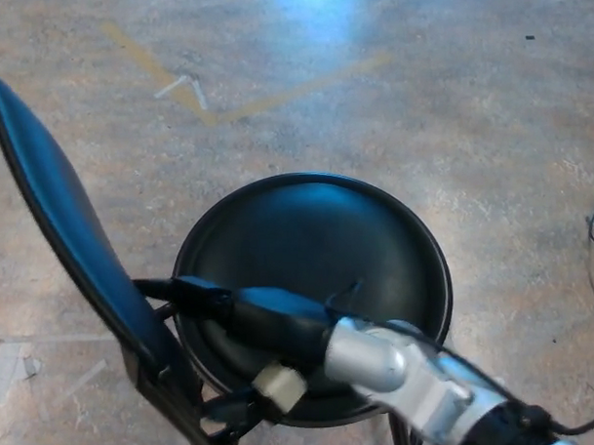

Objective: Use the right hand to rotate the back of the chair to its left.

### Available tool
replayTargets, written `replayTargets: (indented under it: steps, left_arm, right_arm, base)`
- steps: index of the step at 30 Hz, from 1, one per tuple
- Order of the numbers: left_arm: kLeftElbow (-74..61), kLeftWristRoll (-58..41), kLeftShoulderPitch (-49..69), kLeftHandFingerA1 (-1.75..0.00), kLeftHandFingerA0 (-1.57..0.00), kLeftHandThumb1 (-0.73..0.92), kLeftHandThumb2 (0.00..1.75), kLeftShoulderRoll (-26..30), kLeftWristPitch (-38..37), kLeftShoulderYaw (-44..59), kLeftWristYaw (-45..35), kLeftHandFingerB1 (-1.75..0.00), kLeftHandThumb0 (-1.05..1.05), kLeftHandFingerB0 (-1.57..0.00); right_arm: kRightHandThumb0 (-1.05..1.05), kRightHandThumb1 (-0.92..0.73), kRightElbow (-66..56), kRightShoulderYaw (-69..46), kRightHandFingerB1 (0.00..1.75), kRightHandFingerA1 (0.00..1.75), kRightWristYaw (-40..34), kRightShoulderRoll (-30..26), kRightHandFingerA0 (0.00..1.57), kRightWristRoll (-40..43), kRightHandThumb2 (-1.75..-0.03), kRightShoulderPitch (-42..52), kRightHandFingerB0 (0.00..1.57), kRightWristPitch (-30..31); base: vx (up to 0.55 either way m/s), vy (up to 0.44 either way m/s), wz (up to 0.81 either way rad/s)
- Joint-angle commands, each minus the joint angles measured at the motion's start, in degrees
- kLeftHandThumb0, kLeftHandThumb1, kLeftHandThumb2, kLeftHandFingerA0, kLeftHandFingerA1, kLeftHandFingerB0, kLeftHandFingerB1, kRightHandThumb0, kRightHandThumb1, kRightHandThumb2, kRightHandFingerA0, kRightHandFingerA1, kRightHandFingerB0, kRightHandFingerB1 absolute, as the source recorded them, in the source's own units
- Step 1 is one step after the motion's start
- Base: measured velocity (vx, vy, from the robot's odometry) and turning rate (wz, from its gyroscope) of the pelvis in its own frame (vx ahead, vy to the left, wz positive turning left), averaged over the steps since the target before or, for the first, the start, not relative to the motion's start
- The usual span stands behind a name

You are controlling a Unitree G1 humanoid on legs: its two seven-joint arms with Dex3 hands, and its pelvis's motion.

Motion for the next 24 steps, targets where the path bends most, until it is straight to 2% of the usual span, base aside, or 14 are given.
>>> replayTargets:
  steps: [1,3,6,7,10,11,13,16,17,19,20,21,22,24]
  left_arm:
    - [0.26,-0.44,0.70,-0.52,-0.60,0.73,0.62,-0.31,0.38,0.59,0.24,-0.44,-0.47,-0.58]
    - [0.28,1.40,0.96,-0.53,-0.62,0.76,0.63,-0.05,-0.33,-1.21,0.44,-0.46,-0.46,-0.58]
    - [0.29,2.01,0.87,-0.50,-0.62,0.78,0.63,0.19,-0.70,-2.36,0.02,-0.44,-0.47,-0.57]
    - [0.35,1.09,0.56,-0.50,-0.60,0.76,0.63,0.07,-0.06,-1.74,-0.08,-0.44,-0.49,-0.58]
    - [0.36,0.14,0.43,-0.52,-0.60,0.75,0.63,0.00,-0.07,-0.94,-0.33,-0.45,-0.49,-0.58]
    - [0.40,0.75,0.35,-0.51,-0.59,0.75,0.62,0.01,0.01,-1.48,-0.42,-0.44,-0.51,-0.58]
    - [0.48,0.74,0.37,-0.52,-0.59,0.72,0.61,-0.18,0.18,-1.34,-0.11,-0.45,-0.49,-0.58]
    - [0.45,-0.49,0.31,-0.53,-0.59,0.73,0.62,-0.42,0.61,-0.09,0.32,-0.45,-0.49,-0.58]
    - [0.44,0.00,0.45,-0.52,-0.59,0.76,0.63,-0.37,0.64,-0.55,-0.06,-0.44,-0.53,-0.57]
    - [0.44,1.02,0.69,-0.51,-0.59,0.76,0.63,-0.24,0.63,-1.66,-0.72,-0.43,-0.54,-0.58]
    - [0.45,1.31,0.78,-0.51,-0.59,0.76,0.63,-0.30,0.57,-2.01,-0.82,-0.43,-0.54,-0.58]
    - [0.44,1.27,0.77,-0.52,-0.60,0.75,0.63,-0.37,0.59,-2.05,-0.75,-0.44,-0.53,-0.58]
    - [0.44,1.74,0.83,-0.53,-0.59,0.77,0.63,-0.40,0.54,-2.56,-0.27,-0.44,-0.50,-0.56]
    - [0.45,1.71,0.98,-0.52,-0.58,0.77,0.63,-0.40,0.44,-2.52,0.76,-0.44,-0.49,-0.55]
  right_arm:
    - [-1.05,-0.78,-7.20,-5.68,0.14,0.17,-5.37,-8.61,0.00,-0.73,-0.73,5.33,0.00,-5.53]
    - [-1.05,-0.81,-12.62,-9.79,0.04,0.01,-5.55,-14.30,0.00,0.25,-0.71,9.95,0.00,-6.69]
    - [-1.05,-0.83,-15.94,-12.43,0.00,0.00,-5.61,-17.27,0.00,0.99,-0.70,13.12,0.00,-7.73]
    - [-1.05,-0.80,-19.48,-16.54,0.06,0.00,-4.88,-21.64,0.00,2.93,-0.70,17.85,0.00,-7.39]
    - [-1.05,-0.81,-20.11,-23.22,0.07,0.00,-7.35,-27.05,0.00,4.26,-0.77,24.55,0.00,-8.74]
    - [-1.05,-0.80,-18.63,-25.07,0.07,0.03,-8.45,-27.50,0.00,4.54,-0.70,25.94,0.00,-8.46]
    - [-1.05,-0.87,-11.46,-27.70,0.00,0.02,-15.47,-27.68,0.00,1.62,-0.72,27.21,0.00,-7.81]
    - [-1.05,-0.88,-2.83,-28.75,0.07,0.04,-19.96,-26.15,0.00,1.05,-0.73,25.64,0.00,-7.99]
    - [-1.05,-0.92,3.98,-28.54,0.08,0.14,-24.77,-24.93,0.00,0.03,-0.82,24.11,0.00,-7.12]
    - [-1.05,-0.92,15.76,-28.72,0.18,0.23,-32.07,-22.37,0.00,-0.38,-0.81,21.84,0.00,-5.03]
    - [-1.05,-0.92,18.53,-29.28,0.18,0.23,-32.30,-21.49,0.00,0.79,-0.81,21.35,0.00,-4.57]
    - [-1.05,-0.92,22.11,-30.25,0.31,0.34,-30.80,-20.44,0.00,2.83,-0.79,20.44,0.00,-3.07]
    - [-1.05,-0.92,26.35,-31.23,0.41,0.56,-30.17,-19.00,0.00,4.41,-0.92,19.75,0.00,0.75]
    - [-1.05,-0.92,31.99,-32.73,0.48,0.64,-29.56,-16.69,0.00,6.35,-0.94,19.22,0.00,7.02]
  base:
    - [0.00,0.000,0.00]
    - [0.00,0.000,0.00]
    - [0.00,0.000,0.00]
    - [0.00,0.000,0.00]
    - [0.00,0.000,0.00]
    - [0.00,0.000,0.00]
    - [0.00,0.000,0.00]
    - [0.00,0.000,-0.02]
    - [0.00,0.000,0.00]
    - [0.00,0.000,0.00]
    - [0.00,0.000,0.00]
    - [0.00,0.000,0.00]
    - [0.00,0.000,0.00]
    - [0.00,0.000,0.00]
